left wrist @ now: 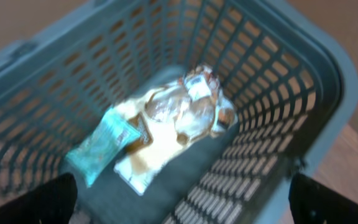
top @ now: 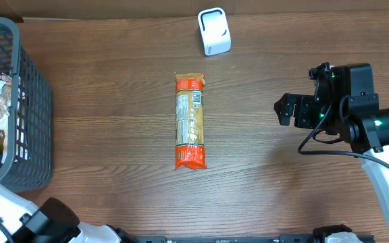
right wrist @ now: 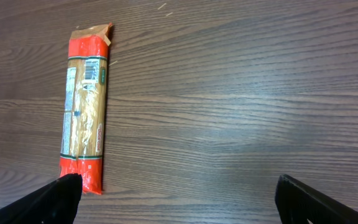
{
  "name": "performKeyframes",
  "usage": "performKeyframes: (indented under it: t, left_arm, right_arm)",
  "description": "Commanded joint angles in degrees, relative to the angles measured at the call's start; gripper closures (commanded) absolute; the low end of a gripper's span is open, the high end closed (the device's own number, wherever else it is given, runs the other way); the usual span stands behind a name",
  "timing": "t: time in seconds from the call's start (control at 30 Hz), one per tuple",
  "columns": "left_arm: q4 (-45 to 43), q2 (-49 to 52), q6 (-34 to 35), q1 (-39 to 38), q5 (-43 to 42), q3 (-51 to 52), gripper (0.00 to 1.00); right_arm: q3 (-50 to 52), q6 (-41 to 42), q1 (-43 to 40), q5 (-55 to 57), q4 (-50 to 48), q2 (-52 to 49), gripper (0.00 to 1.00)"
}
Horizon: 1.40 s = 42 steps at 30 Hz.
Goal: Scan the item barcode
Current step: 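Reach into the basket and grasp the clear bag of mushrooms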
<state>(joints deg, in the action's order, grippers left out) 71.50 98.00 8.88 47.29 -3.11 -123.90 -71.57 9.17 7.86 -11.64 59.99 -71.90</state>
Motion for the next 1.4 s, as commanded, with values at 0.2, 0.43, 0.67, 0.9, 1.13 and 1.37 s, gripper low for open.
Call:
performKeyframes:
  t: [0.2, 0.43, 0.67, 0.9, 1.13, 1.37]
  left_arm:
    - [-16.0, 6.2, -20.1, -1.6, -7.5, 19.4, 0.0]
    - [-18.5, 17.2, -23.2, -1.8, -7.2, 19.5, 0.0]
    - [-21.2, 23.6, -24.0, -2.4, -4.6, 19.5, 0.0]
    - [-26.1, 28.0, -24.4, -4.2, 1.3, 19.5, 0.0]
    - [-34.5, 28.1, -26.2, -6.1, 8.4, 19.5, 0.0]
    - [-36.9, 28.4, -26.2, -7.4, 15.6, 19.6, 0.06]
  right_arm:
    - [-1.2, -0.3, -0.3, 0.0, -0.7, 0.1, 0.0]
    - [-1.2, -0.3, -0.3, 0.0, 1.3, 0.1, 0.0]
    - [-1.2, -0.2, -0.3, 0.0, 1.2, 0.1, 0.0]
    - [-1.2, 0.0, -0.3, 0.0, 1.1, 0.1, 0.0]
    - [-1.2, 0.0, -0.3, 0.0, 0.0, 0.1, 0.0]
    - [-1.2, 1.1, -0.3, 0.0, -0.5, 0.1, 0.0]
